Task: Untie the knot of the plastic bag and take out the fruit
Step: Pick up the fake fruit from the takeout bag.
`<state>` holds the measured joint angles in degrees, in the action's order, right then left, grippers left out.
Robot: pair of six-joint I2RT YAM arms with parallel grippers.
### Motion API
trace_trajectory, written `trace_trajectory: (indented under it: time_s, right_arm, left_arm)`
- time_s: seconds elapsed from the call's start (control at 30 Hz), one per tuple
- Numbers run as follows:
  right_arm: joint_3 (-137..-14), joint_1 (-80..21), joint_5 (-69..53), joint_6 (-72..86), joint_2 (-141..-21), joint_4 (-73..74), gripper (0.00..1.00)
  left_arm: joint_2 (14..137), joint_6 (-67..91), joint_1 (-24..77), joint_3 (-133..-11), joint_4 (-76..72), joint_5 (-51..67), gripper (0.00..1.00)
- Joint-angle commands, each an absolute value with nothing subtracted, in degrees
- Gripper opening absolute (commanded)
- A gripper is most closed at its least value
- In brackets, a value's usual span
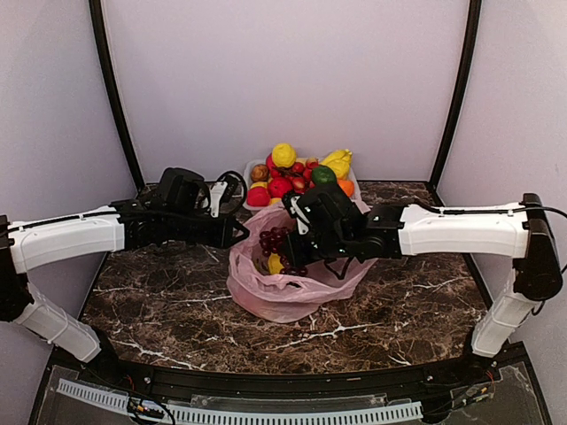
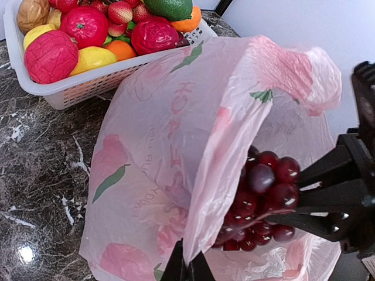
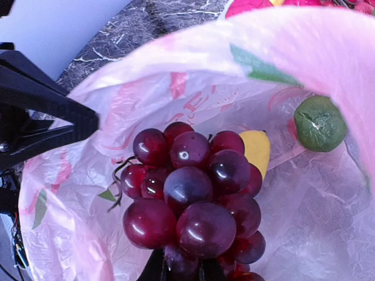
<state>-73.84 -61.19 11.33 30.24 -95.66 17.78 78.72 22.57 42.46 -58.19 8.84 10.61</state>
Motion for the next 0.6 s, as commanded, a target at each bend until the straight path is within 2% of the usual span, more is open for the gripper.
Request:
trace_trajectory:
  time_s: [0.0, 0.23, 0.3, 0.37, 0.43, 0.47, 0.5, 0.57]
  right_arm:
    - [-73.4, -62.4, 12.1, 28.3, -91.3, 17.0, 0.11]
    - [-73.6, -63.4, 12.6, 26.4, -84.9, 15.6, 0.12]
    - [-73.6, -63.3, 12.7, 25.8, -83.3, 14.4, 0.12]
    - [-73.9, -63.4, 12.5, 25.4, -82.0, 12.7, 0.13]
    - [-75.0, -63.4, 12.8, 25.3, -81.1, 12.2, 0.13]
    - [-75.8, -63.4, 13.2, 25.4, -80.7, 12.2, 0.13]
    - [-76.7, -63.4, 13.6, 25.4, -80.4, 12.1, 0.14]
    - [-78.3, -63.4, 14.3, 25.4, -79.7, 12.1, 0.14]
  left_arm:
    - [79.0, 23.1, 41.8, -60.1, 11.1, 9.7, 0.01]
    - [78.5, 22.9, 41.0, -59.8, 12.8, 8.7, 0.01]
    - [78.3, 22.5, 40.9, -59.6, 12.6, 9.3, 0.05]
    - [77.8, 22.3, 40.8, -59.6, 13.6, 8.1, 0.23]
    - [76.8, 22.3, 40.6, -59.9, 15.2, 6.2, 0.56]
    - [76.5, 22.2, 40.2, -60.1, 15.7, 5.7, 0.64]
    - [75.5, 22.2, 39.9, -60.2, 16.4, 5.6, 0.76]
    - [73.4, 21.8, 38.6, -60.1, 16.7, 6.6, 0.89]
